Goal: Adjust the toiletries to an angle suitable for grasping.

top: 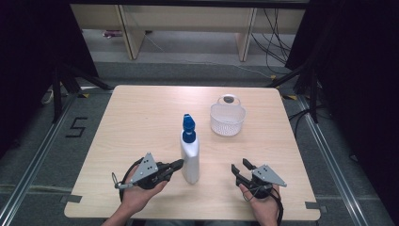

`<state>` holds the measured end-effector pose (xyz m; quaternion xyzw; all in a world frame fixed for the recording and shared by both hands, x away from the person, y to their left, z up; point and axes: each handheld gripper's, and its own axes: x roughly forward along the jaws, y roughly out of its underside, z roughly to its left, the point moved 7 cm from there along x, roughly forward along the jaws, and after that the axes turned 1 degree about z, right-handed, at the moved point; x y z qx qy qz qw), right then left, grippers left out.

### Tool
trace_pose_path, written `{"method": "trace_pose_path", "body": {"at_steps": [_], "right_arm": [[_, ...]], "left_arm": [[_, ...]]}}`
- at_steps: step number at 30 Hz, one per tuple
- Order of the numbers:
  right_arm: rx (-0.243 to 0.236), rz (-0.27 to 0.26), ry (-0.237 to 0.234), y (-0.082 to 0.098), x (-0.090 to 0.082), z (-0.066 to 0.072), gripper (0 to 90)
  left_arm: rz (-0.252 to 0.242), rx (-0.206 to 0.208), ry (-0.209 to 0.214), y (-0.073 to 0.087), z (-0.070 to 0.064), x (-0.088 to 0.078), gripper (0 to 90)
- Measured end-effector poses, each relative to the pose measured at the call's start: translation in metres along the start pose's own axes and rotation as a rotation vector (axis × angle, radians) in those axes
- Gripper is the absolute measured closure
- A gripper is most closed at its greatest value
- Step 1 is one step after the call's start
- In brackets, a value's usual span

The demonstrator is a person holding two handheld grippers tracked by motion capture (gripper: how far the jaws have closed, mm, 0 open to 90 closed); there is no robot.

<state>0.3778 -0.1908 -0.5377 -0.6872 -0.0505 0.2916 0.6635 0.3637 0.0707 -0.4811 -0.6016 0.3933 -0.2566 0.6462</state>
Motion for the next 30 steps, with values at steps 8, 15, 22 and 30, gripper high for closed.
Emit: {"method": "trace_pose_path", "body": {"at_steps": [8,15,22,30], "right_arm": [[0.007,-0.006,-0.004,0.000,0.001,0.000,47.7],[0.002,-0.007,-0.007,-0.001,0.001,0.001,47.5],[0.007,0.004,0.006,0.000,0.000,0.000,47.1],[-0.001,-0.004,0.014,0.000,0.000,-0.001,46.9]], "left_arm": [[0.009,0.008,0.023,-0.002,-0.006,0.007,89.6],[0.010,0.017,0.031,-0.004,-0.010,0.016,89.6],[0.013,0.035,0.041,-0.007,-0.017,0.030,89.5],[0.018,0.048,0.042,-0.011,-0.022,0.046,89.5]]}}
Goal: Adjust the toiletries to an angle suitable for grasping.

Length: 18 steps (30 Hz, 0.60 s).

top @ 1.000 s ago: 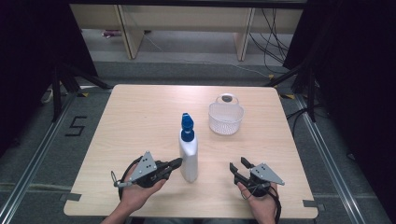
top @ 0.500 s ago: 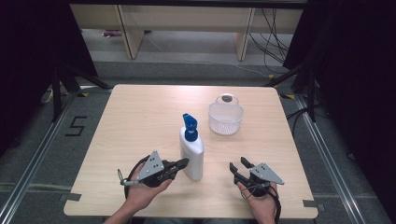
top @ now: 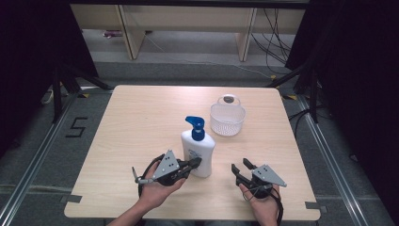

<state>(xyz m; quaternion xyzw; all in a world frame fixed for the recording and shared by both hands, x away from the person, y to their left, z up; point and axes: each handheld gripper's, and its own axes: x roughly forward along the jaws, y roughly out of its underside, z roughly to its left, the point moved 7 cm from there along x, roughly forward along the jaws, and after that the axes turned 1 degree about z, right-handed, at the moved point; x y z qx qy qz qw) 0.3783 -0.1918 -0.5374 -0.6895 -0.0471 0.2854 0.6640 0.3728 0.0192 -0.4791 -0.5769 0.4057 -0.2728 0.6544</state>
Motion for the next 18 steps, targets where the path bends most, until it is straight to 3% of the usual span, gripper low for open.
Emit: {"method": "trace_pose_path", "body": {"at_steps": [9,10,14,16,18], "right_arm": [[0.015,-0.005,-0.007,0.000,-0.001,0.001,45.9],[0.055,0.004,-0.009,0.001,-0.001,0.004,45.9],[0.049,0.017,0.004,0.001,-0.003,0.002,45.1],[0.027,-0.002,-0.005,0.000,-0.002,0.000,44.5],[0.046,-0.005,-0.001,0.000,-0.002,0.000,44.2]], "left_arm": [[-0.001,0.005,-0.003,-0.003,-0.001,0.010,89.5],[0.000,0.007,-0.002,-0.003,-0.002,0.011,89.5],[-0.002,0.007,-0.002,-0.004,-0.002,0.015,89.5],[0.000,0.006,-0.002,-0.004,-0.003,0.019,89.4],[-0.002,0.006,0.000,-0.004,-0.004,0.022,89.4]]}}
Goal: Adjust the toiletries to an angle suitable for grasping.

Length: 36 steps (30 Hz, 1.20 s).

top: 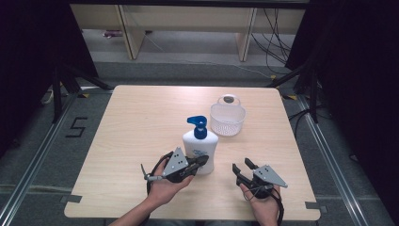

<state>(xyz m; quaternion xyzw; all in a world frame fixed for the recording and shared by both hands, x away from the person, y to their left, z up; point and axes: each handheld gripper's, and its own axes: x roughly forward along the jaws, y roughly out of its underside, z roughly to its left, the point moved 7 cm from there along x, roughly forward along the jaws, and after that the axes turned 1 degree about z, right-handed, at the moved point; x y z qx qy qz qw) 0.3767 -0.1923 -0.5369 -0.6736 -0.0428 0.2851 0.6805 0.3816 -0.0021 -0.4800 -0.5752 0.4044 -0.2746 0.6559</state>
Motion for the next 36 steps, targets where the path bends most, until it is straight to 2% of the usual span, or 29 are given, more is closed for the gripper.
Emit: {"method": "trace_pose_path", "body": {"at_steps": [2,3,4,5,7,8,9,10,11,12,13,14,15,16,17,18,19,21,25,26,27,28,29,32,33,36], "right_arm": [[-0.002,-0.010,0.007,-0.001,0.000,0.000,44.2],[0.012,-0.013,-0.003,0.000,0.000,0.000,44.2],[0.010,0.001,-0.009,0.000,-0.001,0.000,44.1],[0.001,-0.019,0.003,-0.003,-0.002,-0.001,43.7],[-0.010,-0.021,-0.007,-0.005,-0.004,0.000,43.5],[0.012,-0.019,0.011,-0.007,-0.006,0.002,43.3],[-0.005,-0.047,-0.006,-0.016,-0.011,0.007,42.3],[-0.001,-0.052,-0.009,-0.019,-0.013,0.011,41.8],[-0.008,-0.071,-0.016,-0.025,-0.014,0.015,41.5],[0.003,-0.059,-0.016,-0.029,-0.018,0.020,41.1],[-0.004,-0.077,-0.029,-0.034,-0.019,0.026,40.7],[-0.004,-0.077,-0.029,-0.034,-0.019,0.026,40.7],[-0.035,-0.097,-0.030,-0.040,-0.021,0.030,39.9],[-0.032,-0.106,-0.040,-0.051,-0.024,0.043,38.7],[-0.032,-0.106,-0.040,-0.051,-0.024,0.043,38.7],[-0.061,-0.113,-0.036,-0.056,-0.025,0.044,38.5],[-0.037,-0.131,-0.055,-0.063,-0.025,0.053,38.2],[-0.065,-0.160,-0.055,-0.078,-0.027,0.062,37.5],[-0.058,-0.187,-0.068,-0.099,-0.025,0.081,35.8],[-0.078,-0.185,-0.063,-0.104,-0.025,0.085,35.4],[-0.088,-0.207,-0.063,-0.108,-0.023,0.087,35.2],[-0.122,-0.221,-0.050,-0.114,-0.023,0.089,34.9],[-0.099,-0.233,-0.065,-0.121,-0.020,0.097,34.5],[-0.099,-0.233,-0.060,-0.125,-0.019,0.099,34.3],[-0.107,-0.249,-0.056,-0.128,-0.018,0.099,33.8],[-0.096,-0.237,-0.046,-0.129,-0.017,0.097,33.0]], "left_arm": [[-0.007,-0.009,-0.001,0.000,-0.001,0.002,89.4],[-0.006,-0.010,-0.003,0.000,-0.001,0.002,89.4],[-0.008,-0.007,-0.002,0.000,-0.002,0.003,89.4],[-0.010,-0.007,-0.003,0.000,-0.002,0.003,89.4],[-0.012,-0.004,-0.007,0.000,-0.001,0.001,89.4],[-0.020,-0.006,-0.007,-0.001,-0.001,-0.001,89.3],[-0.015,0.004,-0.009,-0.002,-0.001,-0.006,88.7],[-0.026,0.006,-0.010,-0.003,0.000,-0.014,87.9],[-0.026,0.006,-0.010,-0.003,0.000,-0.014,87.0],[-0.023,0.021,-0.019,-0.001,0.004,-0.027,85.8],[-0.028,0.020,-0.028,0.001,0.006,-0.035,84.4],[-0.028,0.020,-0.028,0.001,0.006,-0.035,82.8],[-0.025,0.019,-0.044,0.004,0.011,-0.046,82.8],[-0.026,0.004,-0.069,0.010,0.018,-0.061,77.8],[-0.026,0.004,-0.069,0.010,0.018,-0.061,74.9],[-0.024,-0.009,-0.091,0.015,0.023,-0.072,74.9],[-0.025,-0.020,-0.109,0.019,0.027,-0.079,70.7],[-0.029,-0.048,-0.152,0.031,0.035,-0.096,63.1],[-0.026,-0.113,-0.228,0.051,0.047,-0.120,51.4],[-0.029,-0.119,-0.238,0.054,0.049,-0.123,49.9],[-0.041,-0.128,-0.244,0.056,0.051,-0.125,48.3],[-0.037,-0.131,-0.262,0.059,0.054,-0.129,46.6],[-0.038,-0.127,-0.270,0.059,0.056,-0.130,43.8],[-0.040,-0.124,-0.286,0.060,0.061,-0.132,42.8],[-0.046,-0.130,-0.288,0.059,0.062,-0.132,42.6],[-0.059,-0.137,-0.290,0.057,0.064,-0.130,42.8]]}}
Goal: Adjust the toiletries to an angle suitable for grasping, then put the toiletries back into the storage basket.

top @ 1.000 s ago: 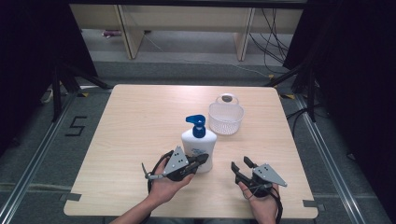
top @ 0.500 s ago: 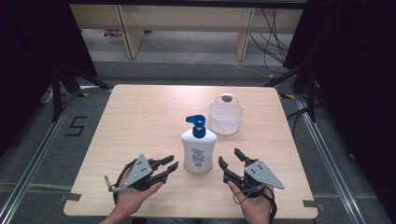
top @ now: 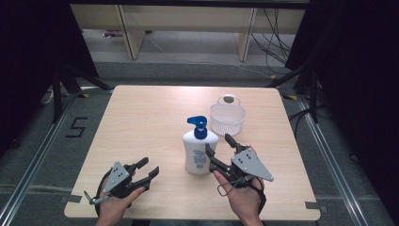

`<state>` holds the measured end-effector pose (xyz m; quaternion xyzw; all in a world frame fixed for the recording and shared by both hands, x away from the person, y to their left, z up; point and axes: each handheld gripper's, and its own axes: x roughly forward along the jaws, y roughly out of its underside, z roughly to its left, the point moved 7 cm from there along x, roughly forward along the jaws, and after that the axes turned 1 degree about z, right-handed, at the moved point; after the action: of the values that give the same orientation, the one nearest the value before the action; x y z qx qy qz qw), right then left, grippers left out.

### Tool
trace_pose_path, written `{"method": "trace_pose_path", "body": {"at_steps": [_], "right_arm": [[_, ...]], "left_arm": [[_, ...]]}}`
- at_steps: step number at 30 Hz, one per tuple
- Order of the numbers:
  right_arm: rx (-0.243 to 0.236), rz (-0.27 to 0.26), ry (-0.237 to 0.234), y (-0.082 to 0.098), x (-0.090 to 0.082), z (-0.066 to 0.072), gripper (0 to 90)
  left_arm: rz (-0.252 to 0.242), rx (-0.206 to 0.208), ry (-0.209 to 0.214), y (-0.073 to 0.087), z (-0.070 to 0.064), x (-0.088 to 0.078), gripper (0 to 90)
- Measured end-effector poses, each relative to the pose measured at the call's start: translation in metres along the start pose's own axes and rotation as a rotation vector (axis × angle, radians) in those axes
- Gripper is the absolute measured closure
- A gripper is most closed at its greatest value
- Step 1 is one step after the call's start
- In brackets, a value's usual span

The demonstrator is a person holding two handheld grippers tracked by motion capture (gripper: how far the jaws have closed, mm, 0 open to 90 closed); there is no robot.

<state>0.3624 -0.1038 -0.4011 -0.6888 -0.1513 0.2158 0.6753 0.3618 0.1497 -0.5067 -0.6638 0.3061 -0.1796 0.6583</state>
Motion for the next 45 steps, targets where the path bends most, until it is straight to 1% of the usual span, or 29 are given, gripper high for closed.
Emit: {"method": "trace_pose_path", "body": {"at_steps": [2,3,4,5,6,8,10,14,15,16,17,18,19,20,21,22,25,26,27,28,29,30,31,33,36,38,40,44,45], "right_arm": [[0.012,0.010,0.001,0.001,0.001,-0.002,32.6],[-0.004,0.010,-0.007,0.001,0.003,-0.003,32.3],[0.012,0.009,-0.011,0.001,0.004,-0.002,32.1],[-0.014,0.006,-0.006,-0.001,0.004,-0.003,31.7],[-0.014,0.006,-0.006,-0.001,0.004,-0.003,31.7],[0.002,0.006,-0.019,-0.004,0.003,-0.001,31.7],[-0.003,-0.011,-0.012,-0.008,0.001,-0.005,31.7],[0.016,-0.017,-0.007,-0.011,-0.001,-0.008,31.4],[-0.007,-0.034,0.006,-0.014,-0.001,-0.009,31.1],[-0.007,-0.034,0.006,-0.014,-0.001,-0.009,31.1],[-0.012,-0.033,0.004,-0.015,-0.001,-0.008,31.0],[0.028,-0.025,-0.007,-0.014,0.000,-0.001,30.7],[-0.002,-0.028,0.002,-0.015,0.001,-0.002,30.7],[-0.002,-0.028,0.002,-0.015,0.001,-0.002,30.7],[0.002,-0.026,0.003,-0.016,0.004,0.001,30.7],[0.017,-0.033,0.001,-0.017,0.005,0.003,30.8],[0.031,-0.017,-0.005,-0.019,0.007,0.006,31.0],[-0.005,-0.041,0.011,-0.023,0.009,0.003,31.1],[0.017,-0.034,0.007,-0.025,0.011,0.007,31.3],[0.002,-0.044,0.017,-0.028,0.012,0.007,31.6],[0.015,-0.032,0.012,-0.030,0.013,0.011,32.2],[0.037,-0.023,0.008,-0.032,0.015,0.015,32.7],[0.027,-0.020,0.018,-0.035,0.016,0.016,33.8],[-0.012,-0.021,0.041,-0.039,0.019,0.017,35.9],[0.017,0.028,0.059,-0.036,0.024,0.023,38.2],[-0.001,0.029,0.087,-0.036,0.027,0.022,39.6],[0.021,0.036,0.094,-0.035,0.030,0.024,40.7],[0.023,0.051,0.102,-0.037,0.038,0.025,43.4],[0.007,0.044,0.107,-0.038,0.041,0.024,43.9]], "left_arm": [[-0.004,0.001,-0.002,-0.002,-0.001,0.001,42.8],[-0.005,0.004,-0.006,-0.003,-0.002,0.001,42.8],[-0.019,0.013,-0.004,-0.005,-0.003,0.001,42.8],[-0.029,0.033,-0.003,-0.006,-0.002,0.002,42.8],[-0.009,0.005,-0.022,-0.005,-0.004,-0.001,42.8],[-0.032,0.024,-0.016,-0.007,-0.003,0.000,42.9],[-0.004,-0.002,-0.041,-0.004,-0.005,-0.003,43.1],[-0.001,0.000,-0.046,-0.002,-0.005,-0.004,43.0],[0.002,0.000,-0.047,-0.002,-0.005,-0.004,43.0],[0.002,-0.001,-0.046,-0.001,-0.005,-0.004,43.0],[0.004,0.000,-0.044,0.000,-0.005,-0.004,43.0],[0.009,0.000,-0.044,0.000,-0.004,-0.004,43.0],[0.009,0.000,-0.044,0.000,-0.004,-0.004,43.0],[0.008,-0.001,-0.043,0.001,-0.004,-0.004,43.0],[-0.010,0.012,-0.028,0.000,-0.004,-0.002,43.0],[0.011,0.001,-0.041,0.002,-0.004,-0.004,43.0],[0.021,0.003,-0.037,0.004,-0.004,-0.002,43.0],[0.003,0.022,-0.017,0.003,-0.004,0.002,43.0],[0.022,0.003,-0.030,0.004,-0.005,0.001,43.1],[0.017,0.008,-0.025,0.003,-0.005,0.003,43.1],[0.004,0.023,-0.010,0.002,-0.004,0.006,43.2],[0.016,0.024,-0.012,0.002,-0.004,0.007,43.2],[0.001,0.033,0.002,0.001,-0.004,0.009,43.3],[0.019,0.020,0.001,0.003,-0.005,0.009,43.4],[0.020,0.011,0.022,0.005,-0.008,0.011,43.4],[0.006,-0.010,0.040,0.004,-0.011,0.013,43.4],[0.014,-0.007,0.039,0.004,-0.010,0.013,43.5],[0.017,-0.003,0.028,0.004,-0.007,0.013,43.6],[0.017,-0.002,0.026,0.004,-0.007,0.013,43.6]]}}
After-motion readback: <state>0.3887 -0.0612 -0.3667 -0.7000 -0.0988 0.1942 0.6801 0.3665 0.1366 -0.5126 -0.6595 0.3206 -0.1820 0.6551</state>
